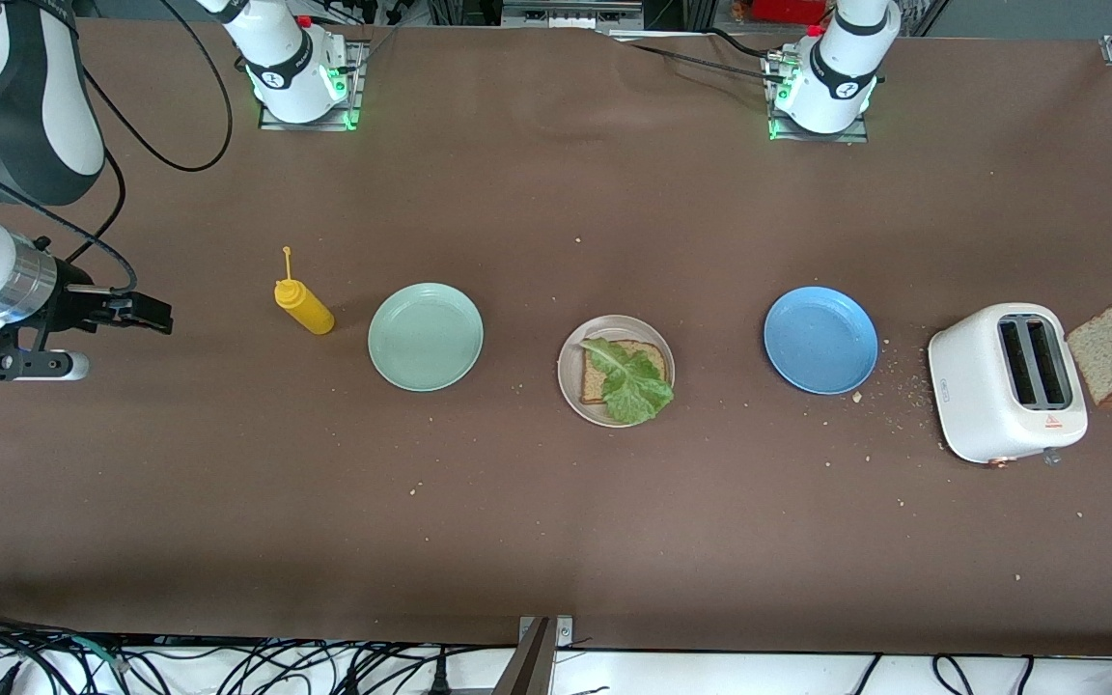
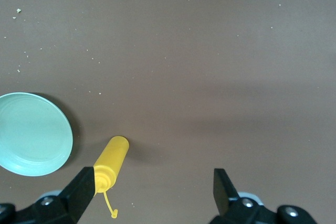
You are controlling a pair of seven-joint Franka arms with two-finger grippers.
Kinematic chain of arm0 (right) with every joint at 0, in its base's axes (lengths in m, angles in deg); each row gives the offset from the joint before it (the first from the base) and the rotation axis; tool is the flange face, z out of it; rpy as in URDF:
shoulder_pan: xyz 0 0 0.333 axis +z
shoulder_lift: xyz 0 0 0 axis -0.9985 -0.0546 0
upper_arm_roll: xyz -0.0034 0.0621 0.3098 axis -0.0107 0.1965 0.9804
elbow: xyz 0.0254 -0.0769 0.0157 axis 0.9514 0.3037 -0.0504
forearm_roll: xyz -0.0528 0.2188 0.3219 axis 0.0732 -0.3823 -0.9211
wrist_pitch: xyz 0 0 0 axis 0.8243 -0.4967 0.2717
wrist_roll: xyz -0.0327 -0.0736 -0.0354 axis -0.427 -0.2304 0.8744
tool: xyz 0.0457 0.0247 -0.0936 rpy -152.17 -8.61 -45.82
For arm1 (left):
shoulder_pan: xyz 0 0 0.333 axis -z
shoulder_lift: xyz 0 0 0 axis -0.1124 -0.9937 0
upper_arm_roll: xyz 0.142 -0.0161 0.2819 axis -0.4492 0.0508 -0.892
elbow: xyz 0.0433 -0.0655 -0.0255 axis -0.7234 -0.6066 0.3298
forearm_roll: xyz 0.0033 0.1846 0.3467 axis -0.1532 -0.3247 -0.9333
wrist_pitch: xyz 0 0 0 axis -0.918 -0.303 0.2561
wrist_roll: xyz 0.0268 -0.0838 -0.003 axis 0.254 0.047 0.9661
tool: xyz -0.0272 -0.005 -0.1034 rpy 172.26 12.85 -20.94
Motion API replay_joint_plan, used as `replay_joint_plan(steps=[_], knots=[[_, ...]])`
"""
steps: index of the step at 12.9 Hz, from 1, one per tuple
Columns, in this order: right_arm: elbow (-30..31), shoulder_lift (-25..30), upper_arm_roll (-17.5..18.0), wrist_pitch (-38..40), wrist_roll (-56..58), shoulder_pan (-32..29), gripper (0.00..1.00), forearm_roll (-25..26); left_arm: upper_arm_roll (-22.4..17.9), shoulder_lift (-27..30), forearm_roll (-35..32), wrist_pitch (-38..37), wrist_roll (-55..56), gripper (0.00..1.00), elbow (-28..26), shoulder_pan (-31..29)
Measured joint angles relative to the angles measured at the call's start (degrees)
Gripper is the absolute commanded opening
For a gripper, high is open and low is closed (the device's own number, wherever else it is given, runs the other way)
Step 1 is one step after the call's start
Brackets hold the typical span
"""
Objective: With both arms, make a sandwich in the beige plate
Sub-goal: 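Lift the toast slice out of the toaster with the left gripper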
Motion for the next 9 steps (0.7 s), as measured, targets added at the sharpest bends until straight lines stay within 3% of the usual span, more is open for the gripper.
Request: replay_joint_plan(steps=[3, 9], knots=[[0.0, 0.0, 0.0, 0.0, 0.0, 0.0, 1.00, 0.0, 0.9, 0.0, 2.6, -3.9, 0.3, 0.00, 2.0, 1.0], [0.1, 0.0, 0.0, 0.1, 0.0, 0.0, 1.00, 0.0, 1.7, -3.2, 23.0, -9.3, 6.0, 0.00, 1.7, 8.6]])
